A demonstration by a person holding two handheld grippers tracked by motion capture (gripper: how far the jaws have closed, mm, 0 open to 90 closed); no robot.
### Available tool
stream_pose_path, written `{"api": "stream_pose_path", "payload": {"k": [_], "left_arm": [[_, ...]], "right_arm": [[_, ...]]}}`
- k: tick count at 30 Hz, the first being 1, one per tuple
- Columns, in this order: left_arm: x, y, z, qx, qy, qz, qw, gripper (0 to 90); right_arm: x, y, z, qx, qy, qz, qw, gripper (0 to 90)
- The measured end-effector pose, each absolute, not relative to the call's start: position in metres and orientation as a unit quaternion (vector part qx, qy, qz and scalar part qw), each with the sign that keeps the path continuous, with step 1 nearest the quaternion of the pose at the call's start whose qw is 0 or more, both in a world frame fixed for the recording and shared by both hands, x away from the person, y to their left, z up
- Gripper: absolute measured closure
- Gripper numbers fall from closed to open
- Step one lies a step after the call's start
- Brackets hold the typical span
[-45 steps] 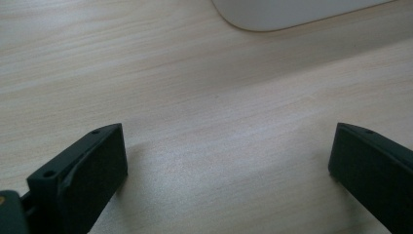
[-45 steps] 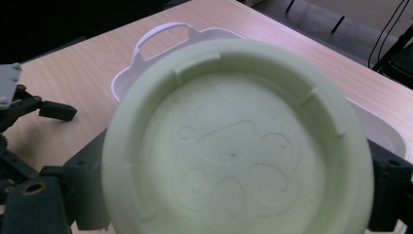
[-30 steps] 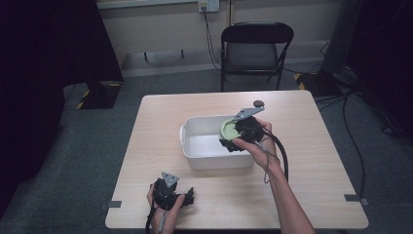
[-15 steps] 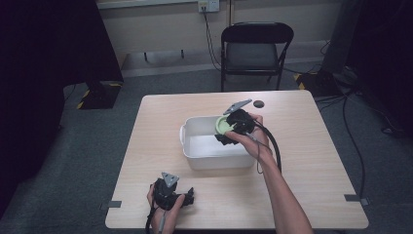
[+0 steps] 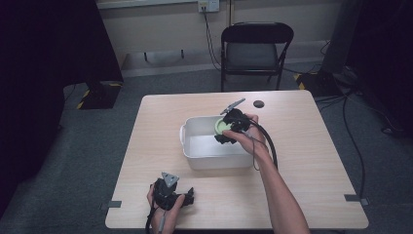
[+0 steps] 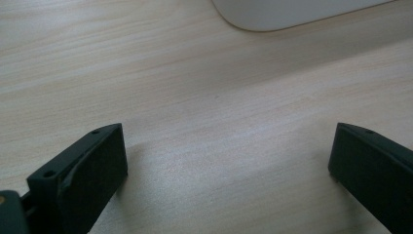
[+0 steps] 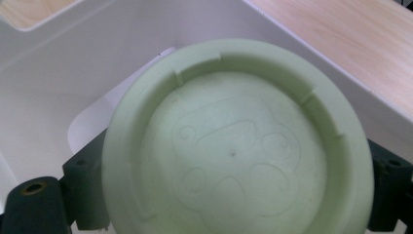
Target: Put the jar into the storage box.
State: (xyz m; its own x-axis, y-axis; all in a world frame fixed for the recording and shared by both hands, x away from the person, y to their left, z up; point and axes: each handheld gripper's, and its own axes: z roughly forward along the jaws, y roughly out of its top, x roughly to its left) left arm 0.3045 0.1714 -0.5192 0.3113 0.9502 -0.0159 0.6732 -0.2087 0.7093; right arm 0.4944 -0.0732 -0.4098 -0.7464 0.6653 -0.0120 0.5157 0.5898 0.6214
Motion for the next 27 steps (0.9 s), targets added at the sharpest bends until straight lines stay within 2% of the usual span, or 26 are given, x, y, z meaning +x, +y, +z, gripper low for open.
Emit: {"api": "stream_pose_path", "payload": {"k": [27], "left_arm": [[0.305,0.172,-0.519,0.746,0.543,0.221,0.315,0.1]], "right_arm": [[0.514,-0.055,-0.446,0.344,0.901,0.252,0.088,11.1]]}}
